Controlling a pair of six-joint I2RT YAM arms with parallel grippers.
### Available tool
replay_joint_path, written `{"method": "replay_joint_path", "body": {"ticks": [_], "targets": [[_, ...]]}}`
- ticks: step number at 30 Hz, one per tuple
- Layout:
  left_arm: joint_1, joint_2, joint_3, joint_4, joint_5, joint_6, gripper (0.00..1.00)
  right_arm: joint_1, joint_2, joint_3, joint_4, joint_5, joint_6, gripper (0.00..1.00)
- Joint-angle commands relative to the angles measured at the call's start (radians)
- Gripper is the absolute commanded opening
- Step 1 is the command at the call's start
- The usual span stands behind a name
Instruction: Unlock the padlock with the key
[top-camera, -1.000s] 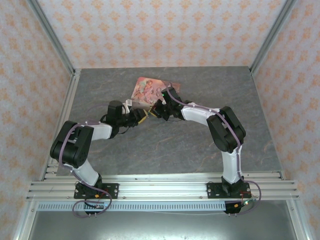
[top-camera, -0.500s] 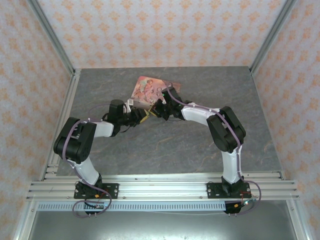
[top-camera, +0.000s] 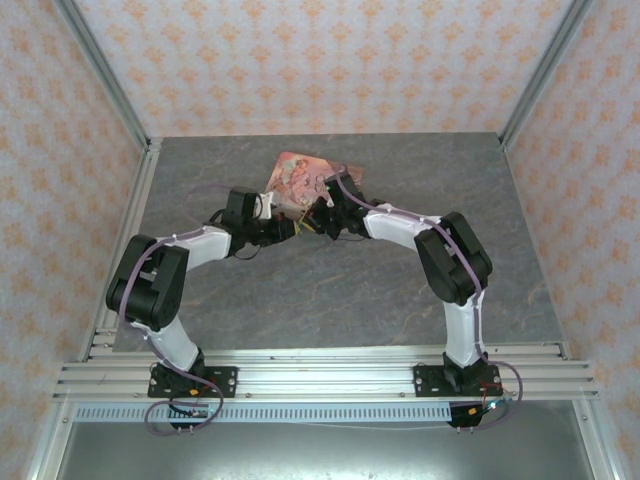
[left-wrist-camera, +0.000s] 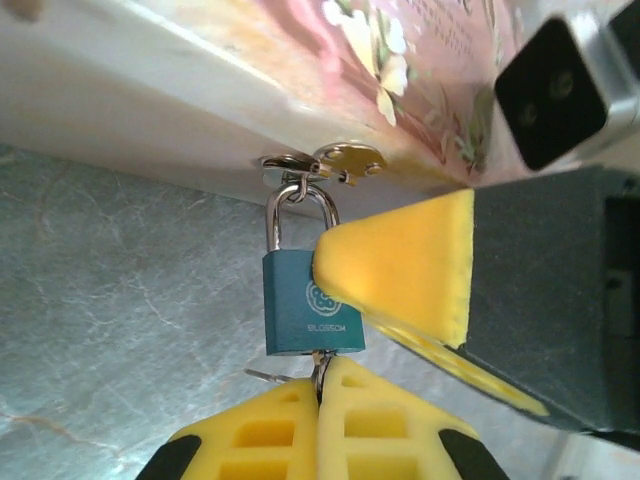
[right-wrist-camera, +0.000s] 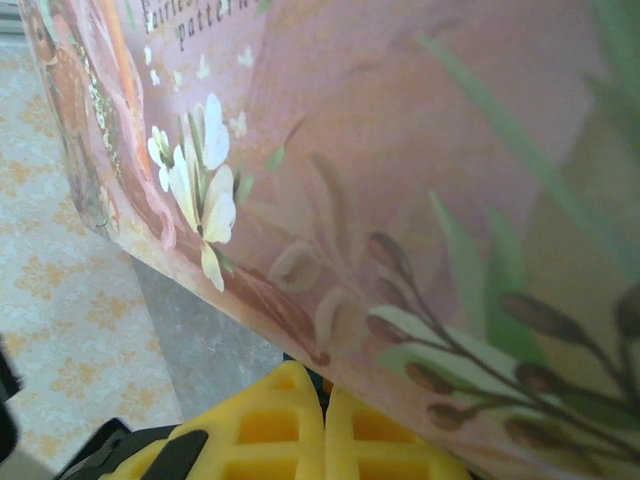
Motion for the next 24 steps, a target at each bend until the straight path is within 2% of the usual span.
{"method": "replay_joint_path", "body": {"ticks": [1,6,8,10,12,15,18,24], "targets": [[-0.07,-0.045,0.027,-0.207,-0.166,0.294,0.0,0.014,0.032,0.018,-0.148,-0.116,0.047,0.0],[-0.16,-0.128,-0.025,-0.183,-0.424,0.427,0.0,0.014,0.041,0.034,-0.222,-0.133,0.01,0.0],[-0.185,-0.144,-0.043,-0.176,-0.493,0.466,0.0,0.014,0.045,0.042,-0.254,-0.139,-0.007,0.0],[-0.188,-0.148,-0.067,-0.154,-0.491,0.475,0.0,0.014,0.044,0.046,-0.275,-0.138,-0.018,0.0],[-0.185,-0.136,-0.081,-0.141,-0.439,0.467,0.0,0.014,0.041,0.044,-0.285,-0.13,-0.019,0.01],[-0.184,-0.113,-0.107,-0.102,-0.378,0.424,0.0,0.014,0.033,0.041,-0.295,-0.107,-0.014,0.25],[-0.179,-0.106,-0.152,-0.024,-0.356,0.357,0.0,0.014,0.026,0.037,-0.3,-0.089,-0.005,0.4],[-0.176,-0.094,-0.168,0.018,-0.346,0.308,0.0,0.014,0.004,0.038,-0.325,-0.051,-0.014,0.46]]}}
